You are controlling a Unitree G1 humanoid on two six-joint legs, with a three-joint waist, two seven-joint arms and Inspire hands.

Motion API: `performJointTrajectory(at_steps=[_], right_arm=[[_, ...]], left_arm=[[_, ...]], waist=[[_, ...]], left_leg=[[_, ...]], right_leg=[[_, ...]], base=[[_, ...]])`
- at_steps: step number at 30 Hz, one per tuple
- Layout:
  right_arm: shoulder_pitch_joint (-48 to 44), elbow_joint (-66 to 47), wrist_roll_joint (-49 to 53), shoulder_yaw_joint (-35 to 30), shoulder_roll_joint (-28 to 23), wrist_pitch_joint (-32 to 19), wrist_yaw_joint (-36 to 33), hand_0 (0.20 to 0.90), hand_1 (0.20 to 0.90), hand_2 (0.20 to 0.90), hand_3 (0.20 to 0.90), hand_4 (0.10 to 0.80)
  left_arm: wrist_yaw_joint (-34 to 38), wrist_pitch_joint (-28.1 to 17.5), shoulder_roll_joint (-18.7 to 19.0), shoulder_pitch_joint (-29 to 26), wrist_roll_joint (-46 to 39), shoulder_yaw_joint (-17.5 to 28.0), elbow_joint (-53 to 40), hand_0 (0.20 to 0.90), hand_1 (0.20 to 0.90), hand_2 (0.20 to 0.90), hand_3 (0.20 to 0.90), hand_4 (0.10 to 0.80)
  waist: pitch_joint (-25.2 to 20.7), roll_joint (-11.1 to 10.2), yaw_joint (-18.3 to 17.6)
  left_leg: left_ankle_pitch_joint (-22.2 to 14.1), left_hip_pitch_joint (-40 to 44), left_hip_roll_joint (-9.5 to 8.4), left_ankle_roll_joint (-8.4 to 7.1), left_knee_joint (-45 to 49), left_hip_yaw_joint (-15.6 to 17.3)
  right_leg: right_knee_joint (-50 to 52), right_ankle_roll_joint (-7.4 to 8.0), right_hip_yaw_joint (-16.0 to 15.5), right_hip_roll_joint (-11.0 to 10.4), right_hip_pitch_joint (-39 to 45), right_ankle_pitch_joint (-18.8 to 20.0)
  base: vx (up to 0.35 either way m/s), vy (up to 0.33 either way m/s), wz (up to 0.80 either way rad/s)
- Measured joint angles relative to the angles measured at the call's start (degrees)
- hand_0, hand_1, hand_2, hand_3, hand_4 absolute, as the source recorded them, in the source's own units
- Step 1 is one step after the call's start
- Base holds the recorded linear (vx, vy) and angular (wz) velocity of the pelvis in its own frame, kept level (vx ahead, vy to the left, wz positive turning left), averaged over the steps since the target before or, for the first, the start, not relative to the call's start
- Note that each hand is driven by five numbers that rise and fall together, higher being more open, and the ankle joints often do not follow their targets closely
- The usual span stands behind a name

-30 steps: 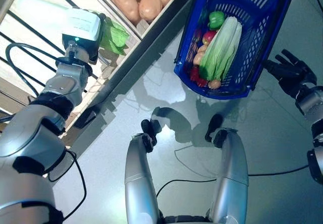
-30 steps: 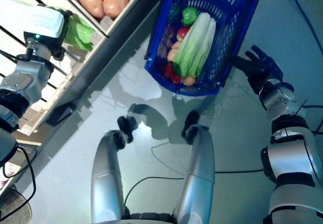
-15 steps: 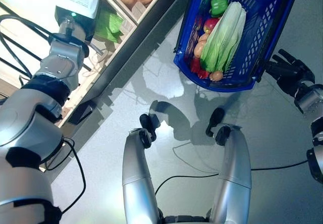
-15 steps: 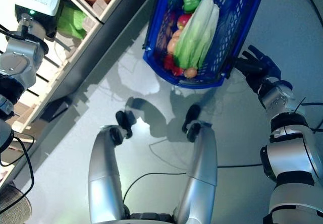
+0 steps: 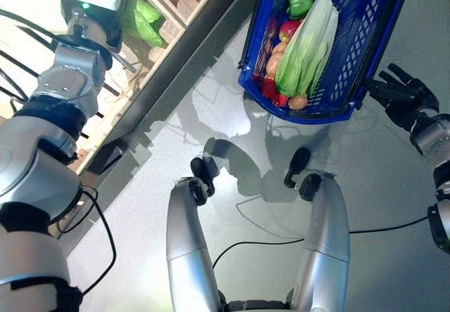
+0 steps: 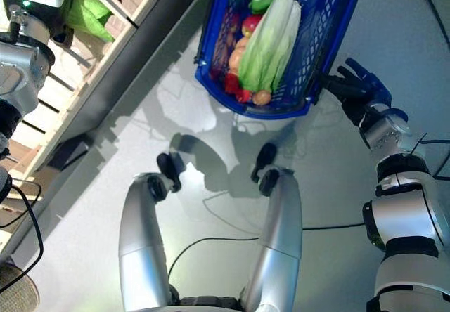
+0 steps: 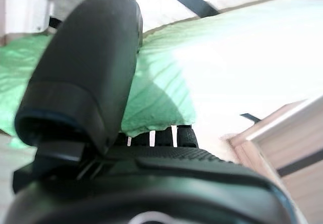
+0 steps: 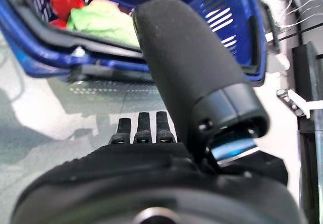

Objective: Put vegetables into the basket

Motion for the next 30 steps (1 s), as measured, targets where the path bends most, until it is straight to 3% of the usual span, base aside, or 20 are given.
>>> performJointTrajectory(at_steps=[6,12,15,17,24,28,30], right_arm=[[3.9,-2.2,-0.3,0.0,0.6,-0.5,2.3,0.9,0.9,0.9,0.9,0.8],[11.2,-8.7,-3.1,-1.6,1.1,-1.8,3.9,0.9,0.9,0.9,0.9,0.8],[13.3,-10.7,-3.7,-1.9,1.3,-1.8,4.7,0.9,0.9,0.9,0.9,0.8],[16.5,-14.6,-6.9,-2.5,2.3,-2.2,5.6,0.9,0.9,0.9,0.9,0.8],[20.0,-23.0,-14.8,-2.4,3.3,-3.7,9.9,0.9,0.9,0.9,0.9,0.8],[21.0,-26.7,-21.1,-1.0,5.6,-3.8,12.3,0.9,0.9,0.9,0.9,0.8],[22.7,-27.9,-22.6,-0.2,6.8,-3.8,12.8,0.9,0.9,0.9,0.9,0.8]], left_arm=[[0.1,-6.1,-0.8,8.4,-5.7,5.5,-0.9,0.3,0.3,0.3,0.3,0.4],[-0.5,-14.8,-0.4,17.7,-11.6,16.8,-2.6,0.3,0.3,0.3,0.3,0.4],[-1.0,-16.2,-0.3,19.2,-13.5,18.1,-2.9,0.3,0.3,0.3,0.3,0.4],[-3.4,-18.4,-0.3,24.5,-16.1,25.8,-6.0,0.3,0.3,0.3,0.3,0.4],[-9.2,-20.1,0.3,27.4,-23.8,31.9,-11.0,0.3,0.3,0.3,0.3,0.4],[-15.2,-20.4,-1.0,34.4,-36.0,39.6,-15.2,0.3,0.3,0.3,0.3,0.4],[-18.0,-20.3,-2.7,38.1,-43.1,42.0,-16.8,0.3,0.3,0.3,0.3,0.4]], waist=[[-0.1,-0.7,0.0],[-0.1,-1.5,0.0],[-0.1,-1.6,0.3],[-0.2,-1.6,-0.1],[-0.5,-2.2,0.2],[-1.0,-2.0,0.7],[-4.4,-1.5,1.3]], left_leg=[[-0.2,9.4,-0.26,-0.07,-3.7,1.0],[0.2,21.7,-0.5,-0.81,-9.1,2.4],[0.7,26.8,-0.88,-1.55,-11.9,3.0],[1.1,32.4,-1.21,-2.24,-15.2,3.2],[4.0,41.9,-3.04,-3.14,-24.0,3.8],[7.7,52.5,-3.69,-4.3,-34.6,5.2],[9.8,55.1,-3.84,-4.86,-39.9,5.3]], right_leg=[[-3.2,0.5,-0.6,0.1,9.2,-0.3],[-6.8,1.56,-1.7,0.3,21.0,-1.3],[-8.2,1.87,-1.9,0.3,25.6,-1.7],[-10.4,2.15,-3.1,0.3,31.2,-2.1],[-14.7,2.61,-5.3,0.0,39.8,-2.6],[-20.4,2.79,-8.3,1.0,48.7,-2.4],[-23.1,2.97,-9.8,1.9,50.8,-2.3]], base=[[0.043,-0.024,-0.01],[0.098,-0.033,0.03],[0.156,-0.056,0.01],[0.178,-0.079,0.06],[0.087,-0.057,0.1],[0.125,-0.096,0.03],[0.115,-0.077,0.16]])
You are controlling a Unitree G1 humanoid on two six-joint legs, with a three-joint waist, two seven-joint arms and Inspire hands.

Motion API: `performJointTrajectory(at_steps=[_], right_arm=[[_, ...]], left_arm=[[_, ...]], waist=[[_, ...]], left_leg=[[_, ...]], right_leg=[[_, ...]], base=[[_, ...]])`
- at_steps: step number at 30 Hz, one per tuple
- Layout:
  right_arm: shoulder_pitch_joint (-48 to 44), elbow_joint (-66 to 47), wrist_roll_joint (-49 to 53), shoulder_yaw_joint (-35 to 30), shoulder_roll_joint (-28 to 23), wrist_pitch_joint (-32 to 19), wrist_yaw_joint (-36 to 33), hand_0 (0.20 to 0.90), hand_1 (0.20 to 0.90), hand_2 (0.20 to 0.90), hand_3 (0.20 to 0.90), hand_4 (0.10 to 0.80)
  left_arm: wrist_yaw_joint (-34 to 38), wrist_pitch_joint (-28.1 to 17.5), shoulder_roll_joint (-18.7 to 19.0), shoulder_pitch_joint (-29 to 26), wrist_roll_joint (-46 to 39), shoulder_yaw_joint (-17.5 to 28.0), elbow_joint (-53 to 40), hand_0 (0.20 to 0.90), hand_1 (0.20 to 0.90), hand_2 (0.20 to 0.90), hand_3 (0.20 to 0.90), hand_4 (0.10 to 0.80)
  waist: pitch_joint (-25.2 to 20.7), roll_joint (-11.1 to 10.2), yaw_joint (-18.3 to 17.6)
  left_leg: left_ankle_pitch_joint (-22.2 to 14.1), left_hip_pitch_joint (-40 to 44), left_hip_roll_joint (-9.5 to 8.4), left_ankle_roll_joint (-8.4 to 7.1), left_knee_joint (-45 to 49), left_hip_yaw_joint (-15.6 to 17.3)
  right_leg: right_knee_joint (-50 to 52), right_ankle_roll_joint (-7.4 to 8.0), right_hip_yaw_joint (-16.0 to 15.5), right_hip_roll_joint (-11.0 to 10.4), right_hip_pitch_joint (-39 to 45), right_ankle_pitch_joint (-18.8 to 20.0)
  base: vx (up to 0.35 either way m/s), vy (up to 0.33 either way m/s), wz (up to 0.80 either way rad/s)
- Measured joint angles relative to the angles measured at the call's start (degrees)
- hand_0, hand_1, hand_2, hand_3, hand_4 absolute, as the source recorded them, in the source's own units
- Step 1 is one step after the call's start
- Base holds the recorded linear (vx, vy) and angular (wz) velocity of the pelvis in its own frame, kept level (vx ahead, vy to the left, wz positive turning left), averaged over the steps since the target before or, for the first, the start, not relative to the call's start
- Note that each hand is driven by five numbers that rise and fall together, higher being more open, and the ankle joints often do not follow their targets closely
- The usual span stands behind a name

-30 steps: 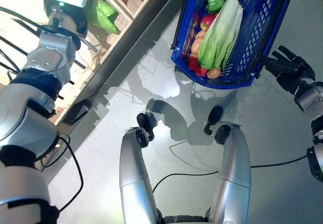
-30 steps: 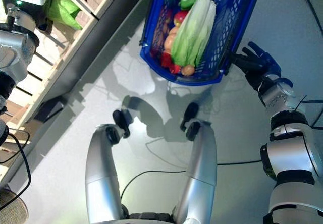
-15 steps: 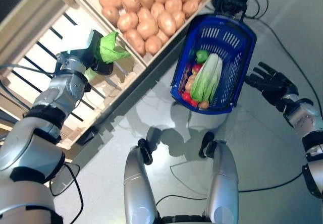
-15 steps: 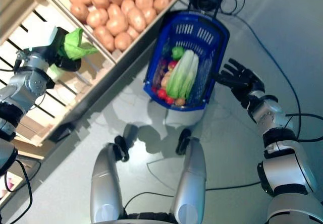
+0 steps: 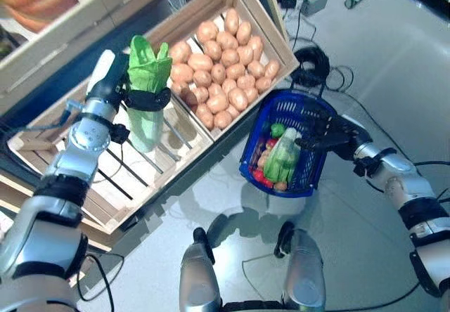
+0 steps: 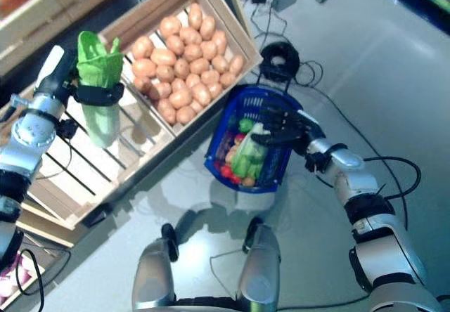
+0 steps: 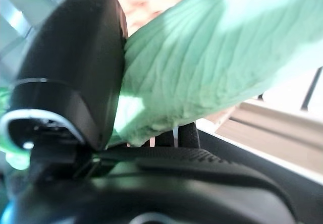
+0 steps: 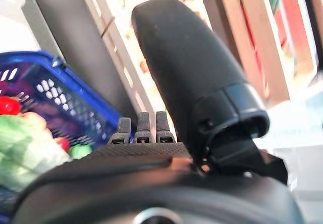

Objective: Put vegetables into the basket

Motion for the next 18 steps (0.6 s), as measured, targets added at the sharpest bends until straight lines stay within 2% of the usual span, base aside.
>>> performJointTrajectory(at_steps=[4,5,6,10,14,18], right_arm=[[0.2,-0.7,-2.9,0.9,2.7,1.5,0.3,0.9,0.9,0.9,0.9,0.8],[0.2,-0.9,-2.9,1.2,3.2,2.1,0.4,0.9,0.9,0.9,0.9,0.8],[0.2,-1.3,-3.0,1.7,4.2,2.8,0.4,0.9,0.9,0.9,0.9,0.8],[0.2,-2.9,-3.3,3.3,7.7,4.8,0.5,0.9,0.9,0.9,0.9,0.8],[0.2,-3.3,-3.2,5.8,10.3,7.2,0.5,0.9,0.9,0.9,0.9,0.8],[1.2,-4.4,-2.4,7.0,12.7,10.2,0.7,0.9,0.9,0.9,0.9,0.8]], left_arm=[[-4.7,1.3,-5.9,1.9,-10.0,3.0,-1.3,0.3,0.3,0.3,0.3,0.4],[-5.4,1.7,-6.8,2.4,-11.7,3.2,-2.0,0.3,0.3,0.3,0.3,0.4],[-6.2,2.4,-9.3,3.0,-14.5,4.6,-3.3,0.3,0.3,0.3,0.3,0.4],[-8.8,4.6,-14.9,3.7,-20.8,4.9,-7.0,0.3,0.3,0.3,0.3,0.4],[-10.2,5.7,-18.8,5.4,-23.2,4.9,-9.0,0.3,0.3,0.3,0.3,0.4],[-10.9,6.4,-20.1,8.1,-23.2,4.5,-10.1,0.3,0.3,0.3,0.3,0.4]], waist=[[-2.2,1.6,0.4],[-3.2,1.8,0.7],[-3.9,2.1,0.9],[-6.0,2.5,1.1],[-8.7,2.5,1.6],[-11.7,1.9,1.7]], left_leg=[[3.9,7.5,-0.34,0.16,-9.7,1.8],[4.0,7.9,-0.41,0.14,-10.6,2.0],[4.6,9.5,-0.68,0.49,-12.1,2.6],[5.0,13.0,-1.44,0.98,-14.9,3.1],[5.1,15.8,-1.62,1.06,-17.3,3.2],[5.1,17.7,-2.04,1.07,-18.7,3.1]], right_leg=[[-6.8,1.33,-2.1,2.0,7.3,1.8],[-7.9,1.53,-2.5,2.2,7.9,2.1],[-10.2,2.03,-2.7,2.5,9.8,3.1],[-17.2,3.52,-3.6,3.5,15.5,5.9],[-23.7,4.43,-4.2,4.9,20.3,8.4],[-28.7,5.22,-4.2,5.8,24.1,10.0]], base=[[0.128,-0.074,0.17],[0.077,-0.073,0.03],[0.045,-0.053,0.04],[0.082,-0.056,0.09],[0.076,-0.057,0.05],[0.065,-0.047,0.08]])
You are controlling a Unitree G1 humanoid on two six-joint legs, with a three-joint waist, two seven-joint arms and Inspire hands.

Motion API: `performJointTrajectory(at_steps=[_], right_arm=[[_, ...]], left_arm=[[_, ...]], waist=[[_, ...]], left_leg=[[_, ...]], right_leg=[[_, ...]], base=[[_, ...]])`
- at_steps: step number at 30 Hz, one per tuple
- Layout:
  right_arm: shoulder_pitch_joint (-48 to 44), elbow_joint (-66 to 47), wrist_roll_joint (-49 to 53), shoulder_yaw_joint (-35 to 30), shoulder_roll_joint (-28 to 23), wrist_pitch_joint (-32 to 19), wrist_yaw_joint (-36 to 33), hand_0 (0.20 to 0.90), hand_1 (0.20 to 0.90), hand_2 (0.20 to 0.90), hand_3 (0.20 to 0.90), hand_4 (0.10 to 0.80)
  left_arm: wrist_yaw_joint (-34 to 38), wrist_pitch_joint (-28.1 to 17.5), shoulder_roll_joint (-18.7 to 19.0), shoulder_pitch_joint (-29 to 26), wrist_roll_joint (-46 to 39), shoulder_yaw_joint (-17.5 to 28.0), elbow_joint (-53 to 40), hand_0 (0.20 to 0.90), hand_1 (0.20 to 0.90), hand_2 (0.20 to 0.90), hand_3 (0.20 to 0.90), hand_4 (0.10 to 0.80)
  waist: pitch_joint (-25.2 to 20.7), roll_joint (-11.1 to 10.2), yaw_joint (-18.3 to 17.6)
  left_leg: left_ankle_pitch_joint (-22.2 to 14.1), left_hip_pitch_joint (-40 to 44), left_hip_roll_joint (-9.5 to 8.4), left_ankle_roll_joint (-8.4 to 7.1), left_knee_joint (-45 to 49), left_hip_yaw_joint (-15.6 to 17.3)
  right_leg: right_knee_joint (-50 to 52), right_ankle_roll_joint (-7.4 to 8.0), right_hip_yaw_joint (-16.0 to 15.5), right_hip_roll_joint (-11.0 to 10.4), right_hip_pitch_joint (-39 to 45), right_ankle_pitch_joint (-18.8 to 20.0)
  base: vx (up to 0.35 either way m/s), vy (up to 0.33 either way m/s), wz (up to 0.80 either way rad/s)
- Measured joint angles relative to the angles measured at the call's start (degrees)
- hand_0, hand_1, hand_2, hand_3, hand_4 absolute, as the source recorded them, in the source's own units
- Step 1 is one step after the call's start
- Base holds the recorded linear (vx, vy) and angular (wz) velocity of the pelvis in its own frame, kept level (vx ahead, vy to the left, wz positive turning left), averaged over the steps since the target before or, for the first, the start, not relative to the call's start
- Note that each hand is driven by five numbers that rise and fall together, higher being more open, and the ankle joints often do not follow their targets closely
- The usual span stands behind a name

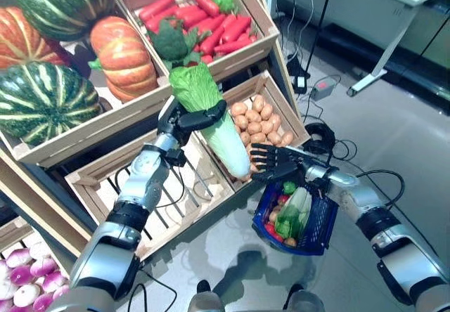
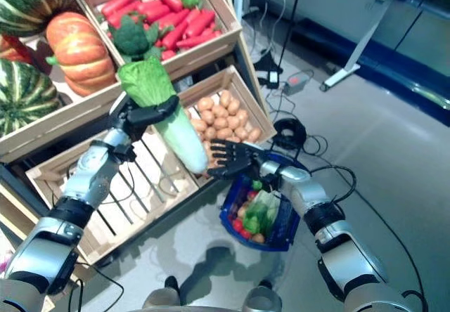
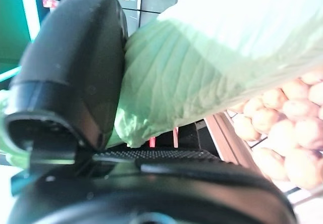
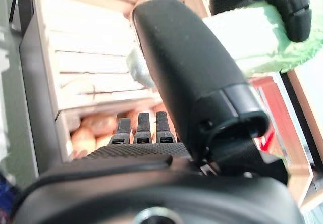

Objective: Put vegetables into the basket

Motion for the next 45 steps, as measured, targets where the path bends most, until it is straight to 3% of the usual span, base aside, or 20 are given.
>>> performJointTrajectory(at_steps=[7,22,23,24,38,39,45], right_arm=[[1.8,-0.7,1.9,0.9,4.6,3.5,0.1,0.9,0.9,0.9,0.9,0.8],[7.1,-1.2,4.3,2.2,5.7,6.2,0.1,0.9,0.9,0.9,0.9,0.8],[7.3,-1.2,4.3,2.2,5.8,6.5,0.1,0.622,0.622,0.622,0.622,0.615],[7.5,-1.2,4.4,2.2,5.9,6.8,0.1,0.3,0.3,0.3,0.3,0.4],[8.8,-1.2,5.7,4.1,6.5,7.6,2.0,0.3,0.3,0.3,0.3,0.4],[9.0,-1.2,6.0,4.1,6.5,7.6,2.0,0.3,0.3,0.3,0.3,0.4],[10.3,-1.1,6.7,4.1,6.4,7.6,0.5,0.3,0.3,0.3,0.3,0.4]], left_arm=[[-1.7,1.2,-1.5,4.3,0.6,-2.3,-1.0,0.3,0.3,0.3,0.3,0.4],[-6.2,1.9,-3.7,8.5,6.9,-7.5,-6.0,0.3,0.3,0.3,0.3,0.4],[-6.4,1.9,-3.7,8.6,6.9,-7.9,-6.1,0.3,0.3,0.3,0.3,0.4],[-6.4,1.9,-3.7,8.7,6.9,-8.3,-6.2,0.3,0.3,0.3,0.3,0.4],[-6.0,4.3,-3.9,10.7,5.1,-8.4,-7.9,0.3,0.3,0.3,0.3,0.4],[-5.9,4.5,-3.9,10.7,5.1,-8.4,-8.1,0.9,0.9,0.9,0.9,0.8],[-5.9,6.7,-4.3,11.1,4.4,-8.3,-8.9,0.9,0.9,0.9,0.9,0.8]], waist=[[-2.6,-1.4,0.2],[-5.3,-2.4,0.5],[-5.8,-2.5,0.5],[-6.3,-2.6,0.6],[-8.4,-3.7,0.6],[-8.4,-3.7,0.5],[-8.4,-3.7,0.4]], left_leg=[[0.0,2.5,-0.39,0.0,-1.9,-0.1],[0.6,4.0,-1.0,0.39,-3.3,-0.4],[0.7,3.9,-1.0,0.38,-3.3,-0.5],[0.7,3.9,-1.0,0.38,-3.3,-0.5],[0.9,4.0,-1.05,0.44,-3.5,-0.6],[0.9,4.0,-1.05,0.44,-3.5,-0.6],[0.9,4.1,-1.06,0.44,-3.5,-0.6]], right_leg=[[-3.3,0.54,0.0,0.5,3.2,1.1],[-7.4,0.64,0.0,1.0,6.0,3.4],[-7.7,0.65,0.0,1.1,6.1,3.5],[-8.0,0.66,0.0,1.1,6.2,3.6],[-8.1,0.67,0.0,1.1,6.3,3.7],[-8.1,0.67,0.0,1.1,6.3,3.7],[-8.1,0.67,0.1,1.1,6.3,3.8]], base=[[0.048,-0.025,0.03],[0.011,-0.007,0.0],[0.0,0.0,0.0],[0.0,0.0,0.0],[0.002,0.0,0.0],[0.0,0.0,0.0],[0.0,0.0,0.0]])
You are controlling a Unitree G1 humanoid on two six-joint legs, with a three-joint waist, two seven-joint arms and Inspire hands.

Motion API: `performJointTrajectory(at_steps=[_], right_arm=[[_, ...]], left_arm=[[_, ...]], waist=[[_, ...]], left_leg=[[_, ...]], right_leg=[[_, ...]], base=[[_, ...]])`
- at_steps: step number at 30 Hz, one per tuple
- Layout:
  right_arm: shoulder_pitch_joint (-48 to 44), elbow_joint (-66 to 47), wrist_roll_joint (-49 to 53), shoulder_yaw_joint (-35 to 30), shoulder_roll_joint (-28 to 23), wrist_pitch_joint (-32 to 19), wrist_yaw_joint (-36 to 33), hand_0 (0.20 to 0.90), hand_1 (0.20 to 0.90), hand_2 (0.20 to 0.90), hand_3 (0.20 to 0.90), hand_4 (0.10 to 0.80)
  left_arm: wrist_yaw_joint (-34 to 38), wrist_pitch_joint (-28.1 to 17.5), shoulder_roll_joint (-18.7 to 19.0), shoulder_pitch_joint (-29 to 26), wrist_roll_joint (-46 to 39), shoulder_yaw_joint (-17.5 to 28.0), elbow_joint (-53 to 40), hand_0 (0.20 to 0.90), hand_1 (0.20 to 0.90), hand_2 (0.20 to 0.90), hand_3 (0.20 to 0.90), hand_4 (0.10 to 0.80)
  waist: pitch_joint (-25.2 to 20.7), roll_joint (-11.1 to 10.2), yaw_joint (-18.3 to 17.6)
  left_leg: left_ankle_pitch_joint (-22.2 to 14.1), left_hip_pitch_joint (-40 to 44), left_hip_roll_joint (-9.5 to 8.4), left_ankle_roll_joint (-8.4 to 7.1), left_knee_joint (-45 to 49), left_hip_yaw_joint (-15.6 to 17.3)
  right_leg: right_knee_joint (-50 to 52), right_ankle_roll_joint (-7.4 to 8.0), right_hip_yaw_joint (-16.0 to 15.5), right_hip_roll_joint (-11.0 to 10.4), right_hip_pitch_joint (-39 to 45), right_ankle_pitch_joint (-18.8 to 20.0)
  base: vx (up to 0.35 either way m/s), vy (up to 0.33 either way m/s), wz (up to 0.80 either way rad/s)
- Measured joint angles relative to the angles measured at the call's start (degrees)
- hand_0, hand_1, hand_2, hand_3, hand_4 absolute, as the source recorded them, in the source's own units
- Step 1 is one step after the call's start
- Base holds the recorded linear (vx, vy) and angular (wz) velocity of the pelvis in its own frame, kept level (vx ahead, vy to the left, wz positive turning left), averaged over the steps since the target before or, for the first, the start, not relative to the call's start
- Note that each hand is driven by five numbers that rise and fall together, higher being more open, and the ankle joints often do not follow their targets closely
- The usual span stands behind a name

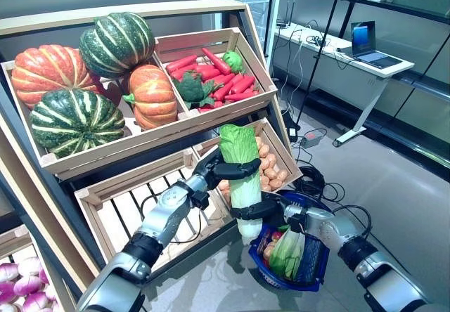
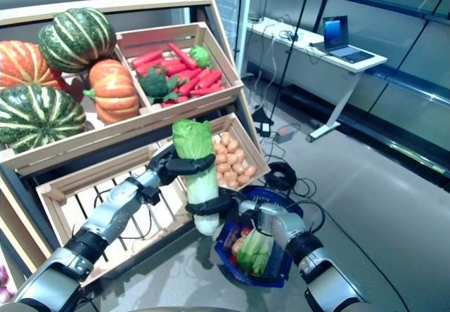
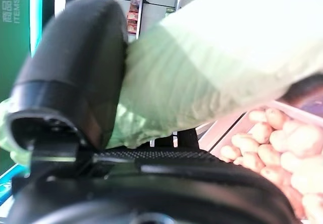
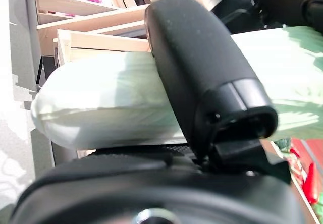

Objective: Put vegetables into the basket

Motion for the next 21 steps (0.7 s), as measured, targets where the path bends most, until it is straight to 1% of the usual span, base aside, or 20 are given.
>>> performJointTrajectory(at_steps=[7,11,13,14,16,18,21], right_arm=[[1.7,1.1,1.9,-2.7,0.1,0.0,-0.9,0.3,0.3,0.3,0.3,0.4],[2.3,5.2,2.0,-7.5,-0.3,0.0,-2.4,0.3,0.3,0.3,0.3,0.4],[3.1,7.5,2.0,-10.6,-0.7,0.0,-3.5,0.3,0.3,0.3,0.3,0.4],[3.7,9.4,2.0,-12.6,-1.5,0.0,-3.9,0.3,0.3,0.3,0.3,0.4],[4.3,12.1,2.0,-14.6,-2.9,0.0,-4.7,0.3,0.3,0.3,0.3,0.4],[6.0,14.7,2.0,-17.4,-5.0,0.0,-5.0,0.3,0.3,0.3,0.3,0.4],[8.2,16.7,1.9,-19.6,-7.1,0.0,-5.2,0.3,0.3,0.3,0.3,0.4]], left_arm=[[0.0,0.0,-0.4,0.0,0.2,0.1,-0.2,0.9,0.9,0.9,0.9,0.8],[-0.1,0.0,-0.2,0.6,0.5,0.3,-0.3,0.9,0.9,0.9,0.9,0.8],[-0.2,0.0,-0.1,1.8,0.8,1.4,-0.3,0.9,0.9,0.9,0.9,0.8],[-0.2,0.0,0.4,2.2,0.9,1.7,-0.3,0.9,0.9,0.9,0.9,0.8],[-0.2,0.0,1.3,2.7,1.4,2.1,-0.1,0.9,0.9,0.9,0.9,0.8],[-0.2,0.0,1.6,3.6,1.5,4.0,0.2,0.9,0.9,0.9,0.9,0.8],[-0.2,0.0,2.6,4.0,1.5,5.3,0.8,0.9,0.9,0.9,0.9,0.8]], waist=[[0.0,0.0,-0.4],[0.0,0.0,-0.4],[0.0,0.1,-0.4],[0.0,0.1,-0.4],[-0.1,0.1,-0.5],[-0.1,0.1,-0.5],[-0.1,0.1,-0.6]], left_leg=[[0.0,0.2,0.0,0.0,0.0,0.2],[0.0,0.3,-0.02,0.0,-0.1,0.4],[0.0,0.5,-0.03,0.0,-0.3,0.5],[0.0,0.7,-0.04,0.0,-0.4,0.5],[0.0,0.8,-0.04,-0.01,-0.5,0.5],[0.0,0.9,-0.04,-0.01,-0.6,0.6],[0.0,1.1,-0.04,-0.01,-0.7,1.0]], right_leg=[[0.0,0.01,0.2,0.0,0.0,0.0],[0.0,0.01,0.5,0.0,-0.2,0.1],[0.0,0.03,1.2,0.0,-0.3,0.1],[0.0,0.04,1.4,0.1,-0.4,0.1],[-0.1,0.05,1.5,0.1,-0.4,0.1],[-0.1,0.05,1.6,0.1,-0.4,0.2],[-0.5,0.03,1.9,0.2,-0.3,0.4]], base=[[0.0,0.0,0.0],[0.014,-0.008,-0.02],[0.032,-0.02,-0.09],[0.023,-0.017,-0.06],[0.037,-0.023,-0.04],[0.037,-0.023,-0.02],[0.044,-0.026,-0.05]])
